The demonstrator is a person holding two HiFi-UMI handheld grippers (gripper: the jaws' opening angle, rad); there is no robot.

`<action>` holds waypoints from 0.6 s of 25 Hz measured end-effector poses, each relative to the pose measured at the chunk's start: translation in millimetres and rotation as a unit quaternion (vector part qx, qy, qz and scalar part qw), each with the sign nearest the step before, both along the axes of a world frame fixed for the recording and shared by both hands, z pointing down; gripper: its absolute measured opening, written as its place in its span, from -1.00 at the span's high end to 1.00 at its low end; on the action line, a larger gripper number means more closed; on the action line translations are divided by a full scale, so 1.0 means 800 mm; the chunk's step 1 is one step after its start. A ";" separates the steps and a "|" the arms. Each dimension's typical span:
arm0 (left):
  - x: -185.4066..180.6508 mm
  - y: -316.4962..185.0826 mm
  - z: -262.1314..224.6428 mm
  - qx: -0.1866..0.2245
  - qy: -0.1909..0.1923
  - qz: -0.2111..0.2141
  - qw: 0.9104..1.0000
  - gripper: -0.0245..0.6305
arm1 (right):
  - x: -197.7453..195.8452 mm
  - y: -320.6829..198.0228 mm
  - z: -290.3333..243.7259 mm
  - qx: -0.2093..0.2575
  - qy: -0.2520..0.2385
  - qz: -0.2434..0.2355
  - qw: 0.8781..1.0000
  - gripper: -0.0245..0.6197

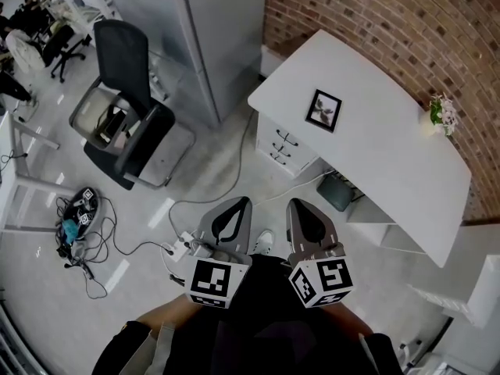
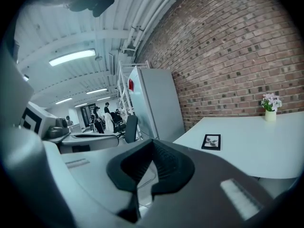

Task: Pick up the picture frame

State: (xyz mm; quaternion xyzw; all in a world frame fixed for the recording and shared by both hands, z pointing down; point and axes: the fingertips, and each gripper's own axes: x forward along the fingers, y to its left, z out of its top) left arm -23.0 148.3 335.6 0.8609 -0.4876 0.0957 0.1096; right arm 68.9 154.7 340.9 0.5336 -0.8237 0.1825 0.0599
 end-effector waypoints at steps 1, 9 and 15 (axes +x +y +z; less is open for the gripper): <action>0.007 0.000 0.000 -0.002 -0.001 0.002 1.000 0.93 | 0.006 0.000 0.001 -0.001 -0.001 0.000 1.000 0.92; 0.034 -0.005 0.008 -0.013 -0.013 0.002 1.000 0.93 | 0.034 -0.006 0.009 -0.009 -0.017 0.004 1.000 0.92; 0.043 -0.030 0.020 -0.024 -0.009 0.011 1.000 0.93 | 0.043 -0.028 0.023 -0.024 -0.012 0.014 1.000 0.92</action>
